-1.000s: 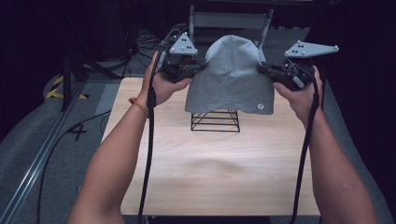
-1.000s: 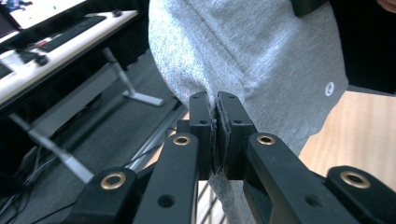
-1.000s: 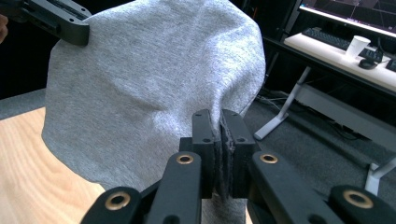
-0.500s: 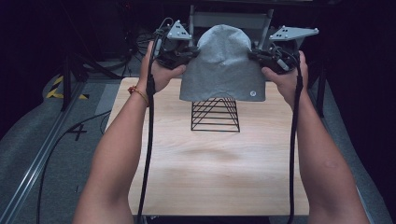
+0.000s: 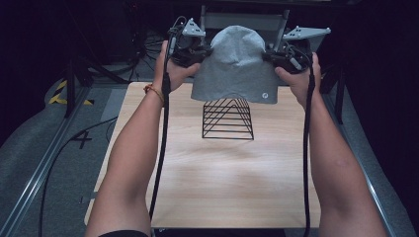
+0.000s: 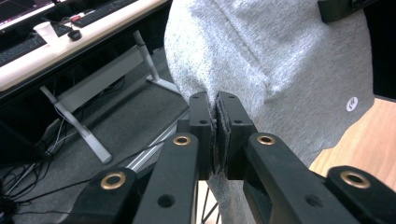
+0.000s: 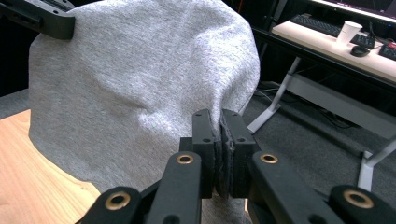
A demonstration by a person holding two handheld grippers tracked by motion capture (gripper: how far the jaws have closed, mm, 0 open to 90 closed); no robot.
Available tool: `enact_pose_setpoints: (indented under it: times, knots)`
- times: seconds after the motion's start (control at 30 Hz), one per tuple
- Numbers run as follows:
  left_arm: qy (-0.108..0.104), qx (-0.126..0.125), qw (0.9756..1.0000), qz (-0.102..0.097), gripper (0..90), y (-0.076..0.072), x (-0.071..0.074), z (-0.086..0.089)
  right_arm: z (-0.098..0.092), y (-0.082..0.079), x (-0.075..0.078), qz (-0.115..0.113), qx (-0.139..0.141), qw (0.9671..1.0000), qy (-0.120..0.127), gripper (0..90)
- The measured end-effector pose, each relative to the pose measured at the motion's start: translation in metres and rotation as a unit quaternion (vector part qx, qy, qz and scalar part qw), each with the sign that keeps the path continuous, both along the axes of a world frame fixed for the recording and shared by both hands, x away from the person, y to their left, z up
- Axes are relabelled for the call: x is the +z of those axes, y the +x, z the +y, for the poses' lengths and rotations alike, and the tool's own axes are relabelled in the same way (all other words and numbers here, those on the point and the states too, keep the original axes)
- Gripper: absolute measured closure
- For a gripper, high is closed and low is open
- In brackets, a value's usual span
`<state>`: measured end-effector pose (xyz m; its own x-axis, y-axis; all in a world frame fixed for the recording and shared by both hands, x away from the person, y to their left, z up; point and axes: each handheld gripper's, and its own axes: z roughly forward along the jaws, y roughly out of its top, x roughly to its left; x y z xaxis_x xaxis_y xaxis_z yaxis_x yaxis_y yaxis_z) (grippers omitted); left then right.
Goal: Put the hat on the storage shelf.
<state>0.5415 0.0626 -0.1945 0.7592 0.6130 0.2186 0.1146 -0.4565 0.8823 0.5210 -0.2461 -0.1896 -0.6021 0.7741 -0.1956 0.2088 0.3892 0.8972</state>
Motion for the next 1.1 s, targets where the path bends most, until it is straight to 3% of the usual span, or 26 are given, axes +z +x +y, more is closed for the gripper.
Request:
enact_pose_setpoints:
  times: [0.13, 0.27, 0.6, 0.8, 0.93, 1.1]
  knots:
    - [0.006, 0.000, 1.0000, 0.000, 85.6, 0.004, -0.003, -0.007, -0.002, 0.005, -0.003, 0.005, -0.004, 1.0000, 0.002, 85.2]
    - [0.000, -0.016, 0.9998, 0.011, 85.6, 0.006, -0.007, -0.011, -0.004, 0.007, -0.005, 0.011, -0.003, 0.9999, 0.007, 85.2]
    - [-0.023, -0.034, 0.9990, 0.019, 85.7, -0.011, -0.017, 0.004, -0.007, -0.011, -0.017, 0.013, 0.022, 0.9996, 0.008, 85.3]
    - [-0.041, -0.044, 0.9981, 0.010, 85.7, -0.028, -0.014, 0.014, -0.011, -0.024, -0.018, 0.007, 0.027, 0.9994, 0.019, 85.3]
    - [-0.043, -0.051, 0.9977, 0.002, 85.7, -0.038, -0.009, 0.017, -0.012, -0.033, -0.013, -0.001, 0.030, 0.9993, 0.023, 85.3]
    - [-0.029, -0.056, 0.9980, -0.003, 85.7, -0.047, -0.010, 0.017, -0.009, -0.039, -0.013, -0.003, 0.035, 0.9993, 0.016, 85.3]
